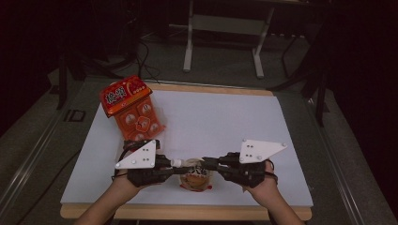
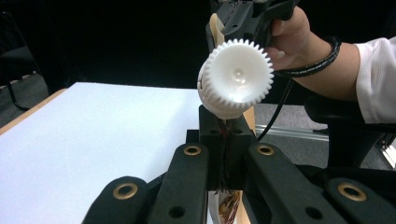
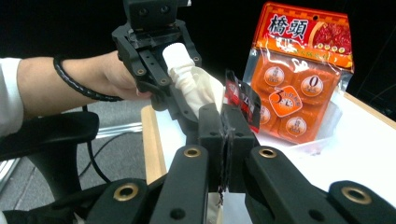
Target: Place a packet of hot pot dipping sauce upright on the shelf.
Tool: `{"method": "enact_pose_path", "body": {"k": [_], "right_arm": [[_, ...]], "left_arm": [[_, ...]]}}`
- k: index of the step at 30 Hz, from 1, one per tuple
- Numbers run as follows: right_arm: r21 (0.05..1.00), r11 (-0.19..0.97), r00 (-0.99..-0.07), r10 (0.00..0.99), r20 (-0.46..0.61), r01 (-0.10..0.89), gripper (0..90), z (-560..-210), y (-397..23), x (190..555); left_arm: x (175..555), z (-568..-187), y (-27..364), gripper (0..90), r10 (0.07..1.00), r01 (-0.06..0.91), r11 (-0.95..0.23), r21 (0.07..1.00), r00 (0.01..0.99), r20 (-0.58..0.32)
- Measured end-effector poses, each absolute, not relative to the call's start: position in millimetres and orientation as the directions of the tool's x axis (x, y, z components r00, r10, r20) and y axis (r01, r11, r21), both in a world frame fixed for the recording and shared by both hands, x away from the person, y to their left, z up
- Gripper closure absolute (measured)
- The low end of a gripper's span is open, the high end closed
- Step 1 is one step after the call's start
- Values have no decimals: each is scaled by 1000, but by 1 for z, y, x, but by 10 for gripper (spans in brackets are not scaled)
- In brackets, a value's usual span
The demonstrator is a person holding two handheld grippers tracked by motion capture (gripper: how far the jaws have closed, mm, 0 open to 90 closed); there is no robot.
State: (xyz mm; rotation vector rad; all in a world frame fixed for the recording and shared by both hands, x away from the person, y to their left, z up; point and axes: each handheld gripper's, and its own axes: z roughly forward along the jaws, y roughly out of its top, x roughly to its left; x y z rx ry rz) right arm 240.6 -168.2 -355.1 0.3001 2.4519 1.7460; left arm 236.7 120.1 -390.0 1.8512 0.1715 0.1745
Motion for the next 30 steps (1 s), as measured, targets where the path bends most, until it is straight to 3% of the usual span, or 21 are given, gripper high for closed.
{"method": "enact_pose_path", "body": {"k": [4,10,17,20,23,30], "right_arm": [[952,293,-972,235,24,94,795,-352,-170,241],[961,253,-961,272,41,112,570,-349,-178,244],[975,182,-937,343,59,128,315,-346,-196,249],[977,151,-937,337,90,149,164,-348,-206,253],[979,151,-930,359,76,138,130,-352,-213,256],[970,164,-909,404,102,181,140,-363,-224,260]], "left_arm": [[235,-384,121,894,210,26,-276,961,977,33],[235,-377,131,894,226,31,-252,967,974,27],[236,-369,148,896,260,-15,-275,961,961,90],[236,-366,157,896,274,-14,-268,963,958,90],[236,-363,169,896,282,-21,-257,966,955,96],[242,-360,193,896,319,-20,-277,961,941,111]]}}
